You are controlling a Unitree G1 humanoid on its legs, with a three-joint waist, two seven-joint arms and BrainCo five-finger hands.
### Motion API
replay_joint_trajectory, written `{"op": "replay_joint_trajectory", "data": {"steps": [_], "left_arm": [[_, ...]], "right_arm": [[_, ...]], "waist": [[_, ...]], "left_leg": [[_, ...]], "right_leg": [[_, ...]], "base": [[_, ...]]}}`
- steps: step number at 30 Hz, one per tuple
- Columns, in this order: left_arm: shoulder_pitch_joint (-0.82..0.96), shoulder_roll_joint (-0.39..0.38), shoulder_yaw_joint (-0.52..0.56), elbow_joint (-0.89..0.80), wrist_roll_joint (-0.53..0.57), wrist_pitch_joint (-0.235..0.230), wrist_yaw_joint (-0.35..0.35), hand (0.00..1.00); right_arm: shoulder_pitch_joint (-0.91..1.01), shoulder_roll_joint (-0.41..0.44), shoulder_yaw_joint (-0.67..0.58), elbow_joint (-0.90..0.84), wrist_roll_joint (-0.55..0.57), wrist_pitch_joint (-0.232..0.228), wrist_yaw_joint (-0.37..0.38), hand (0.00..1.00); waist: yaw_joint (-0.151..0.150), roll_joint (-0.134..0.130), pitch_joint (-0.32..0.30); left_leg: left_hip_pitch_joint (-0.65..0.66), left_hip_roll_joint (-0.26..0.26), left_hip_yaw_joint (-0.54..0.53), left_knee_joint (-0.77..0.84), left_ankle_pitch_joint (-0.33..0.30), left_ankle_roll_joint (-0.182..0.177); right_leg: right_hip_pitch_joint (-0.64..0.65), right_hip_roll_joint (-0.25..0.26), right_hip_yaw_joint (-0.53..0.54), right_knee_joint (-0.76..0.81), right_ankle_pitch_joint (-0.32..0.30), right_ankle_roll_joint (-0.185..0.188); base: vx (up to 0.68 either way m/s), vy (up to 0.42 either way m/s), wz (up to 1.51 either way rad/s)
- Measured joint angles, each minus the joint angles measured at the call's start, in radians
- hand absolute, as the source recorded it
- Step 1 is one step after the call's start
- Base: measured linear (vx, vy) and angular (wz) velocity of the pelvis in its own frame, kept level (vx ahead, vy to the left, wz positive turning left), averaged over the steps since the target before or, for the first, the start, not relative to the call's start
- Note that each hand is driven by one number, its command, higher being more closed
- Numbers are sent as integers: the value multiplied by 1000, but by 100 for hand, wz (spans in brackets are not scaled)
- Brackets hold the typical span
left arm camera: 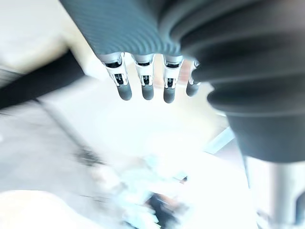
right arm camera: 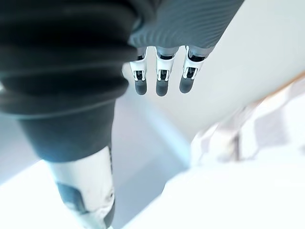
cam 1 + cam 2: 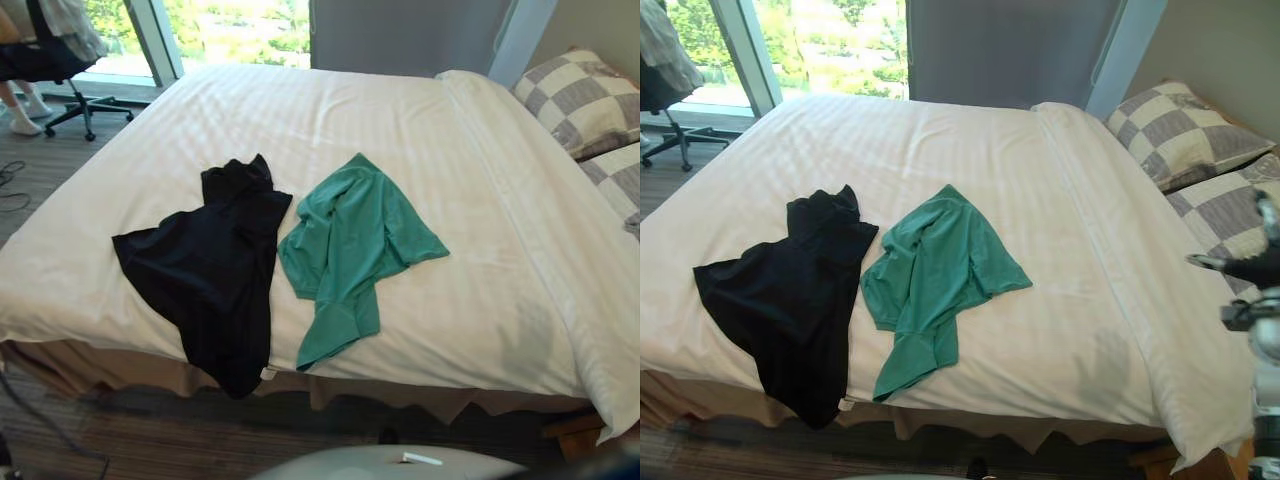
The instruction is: Tidy the bed and pick cloth on bed and put in laundry
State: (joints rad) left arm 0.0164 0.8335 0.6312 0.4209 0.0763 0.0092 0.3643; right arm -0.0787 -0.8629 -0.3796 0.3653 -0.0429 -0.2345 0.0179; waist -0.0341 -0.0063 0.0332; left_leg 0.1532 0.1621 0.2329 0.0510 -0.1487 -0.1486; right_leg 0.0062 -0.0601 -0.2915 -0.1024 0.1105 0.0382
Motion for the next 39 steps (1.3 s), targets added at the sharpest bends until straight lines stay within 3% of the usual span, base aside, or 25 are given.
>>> {"op": "replay_joint_trajectory", "data": {"steps": [4, 6, 7, 8, 9, 11, 13, 16, 17, 18, 20, 24, 26, 30, 34, 37, 39], "left_arm": [[-7, -21, -88, -62, 34, 0, -89, 0], [-20, -55, -128, 2, 85, -16, -75, 0], [-39, -76, -174, 25, 218, -18, -26, 0], [-42, -85, -197, 27, 282, -19, -1, 0], [-42, -91, -238, 26, 402, -19, 36, 0], [-50, -90, -269, 25, 516, 5, 58, 0], [-100, -65, -280, 41, 627, 71, 57, 0], [-254, 51, -320, 176, 715, 154, 84, 0], [-301, 52, -321, 241, 733, 172, 106, 0], [-314, 51, -322, 266, 738, 179, 119, 0], [-355, 63, -341, 310, 769, 202, 160, 0], [-450, 98, -360, 331, 717, 225, 210, 0], [-522, 150, -379, 360, 680, 241, 231, 0], [-675, 226, -393, 360, 607, 272, 280, 0], [-812, 249, -398, 357, 328, 197, 368, 0], [-871, 252, -398, 357, 236, 155, 391, 0], [-900, 252, -405, 357, 237, 148, 399, 0]], "right_arm": [[48, 50, 42, -6, -2, -16, 107, 0], [72, 92, 96, 1, -26, -21, 140, 0], [84, 113, 124, -4, -44, -25, 155, 0], [85, 120, 140, -10, -48, -26, 165, 0], [86, 128, 174, -38, -59, -27, 177, 0], [85, 153, 214, -105, -62, -25, 185, 0], [61, 163, 269, -142, -61, -5, 193, 0], [4, 194, 314, -131, -54, 37, 137, 0], [-3, 194, 316, -128, -38, 48, 113, 0], [-2, 193, 316, -125, -37, 51, 100, 0], [-5, 184, 312, -91, -35, 51, 55, 0], [-5, 162, 309, -64, 22, 44, 39, 0], [2, 140, 309, -65, 52, 21, 39, 0], [20, 104, 302, -68, 132, -33, 42, 0], [68, 105, 286, -133, 203, -74, 57, 0], [89, 107, 283, -149, 243, -80, 70, 0], [92, 114, 282, -155, 255, -92, 79, 0]], "waist": [[-13, 38, 0], [-20, 48, -3], [-15, 45, -1], [-14, 42, 0], [-4, 35, 1], [2, 18, 5], [3, -18, 33], [-3, -85, 116], [-6, -65, 153], [-9, -64, 156], [-27, -74, 193], [-31, -72, 251], [-37, -79, 260], [-37, -115, 297], [-31, -147, 327], [-31, -164, 338], [-31, -177, 348]], "left_leg": [[-15, -16, -6, -11, 13, 11], [-15, -17, -4, -13, 19, 13], [-16, -18, 2, -15, 24, 20], [-17, -18, 6, -15, 24, 21], [-26, -18, 22, -14, 26, 23], [-47, -20, 45, -12, 33, 24], [-96, -19, 84, 15, 33, 26], [-233, -10, 127, 114, 14, 32], [-268, 24, 141, 114, 19, 43], [-280, 39, 146, 113, 21, 36], [-312, 60, 147, 129, 38, 9], [-321, 96, 169, 132, 52, -11], [-349, 103, 169, 149, 50, -13], [-422, 136, 168, 221, 27, -19], [-515, 173, 145, 330, -20, -21], [-557, 189, 142, 372, -32, -20], [-558, 191, 143, 379, -34, -19]], "right_leg": [[-2, -14, -20, 0, 1, 2], [-3, -15, -20, 0, 1, 2], [-7, -18, -13, 0, 2, 1], [-13, -17, -2, 0, 4, 0], [-37, -13, 20, 0, 16, -5], [-73, -11, 47, 0, 35, -13], [-130, -12, 92, 0, 65, -20], [-251, -12, 154, 0, 79, -15], [-282, 11, 160, 13, 41, 13], [-303, 24, 169, 51, 51, -19], [-300, 39, 217, 67, 48, -30], [-319, 77, 225, 54, 59, -38], [-340, 88, 226, 54, 60, -41], [-384, 102, 233, 53, 74, -44], [-428, 123, 231, 54, 82, -37], [-455, 128, 232, 59, 89, -35], [-459, 130, 233, 65, 89, -36]], "base": [[10, 33, 18], [0, 0, 0], [-14, 10, -6], [-25, 1, -24], [-51, -23, -38], [-90, -44, -46], [-143, -60, -53], [-232, -119, -49], [-182, -150, -47], [-17, -106, -37], [118, -60, -21], [25, -93, -19], [0, -27, -8], [-16, 14, -7], [-41, 33, -6], [-4, 19, -6], [23, 3, -7]]}}
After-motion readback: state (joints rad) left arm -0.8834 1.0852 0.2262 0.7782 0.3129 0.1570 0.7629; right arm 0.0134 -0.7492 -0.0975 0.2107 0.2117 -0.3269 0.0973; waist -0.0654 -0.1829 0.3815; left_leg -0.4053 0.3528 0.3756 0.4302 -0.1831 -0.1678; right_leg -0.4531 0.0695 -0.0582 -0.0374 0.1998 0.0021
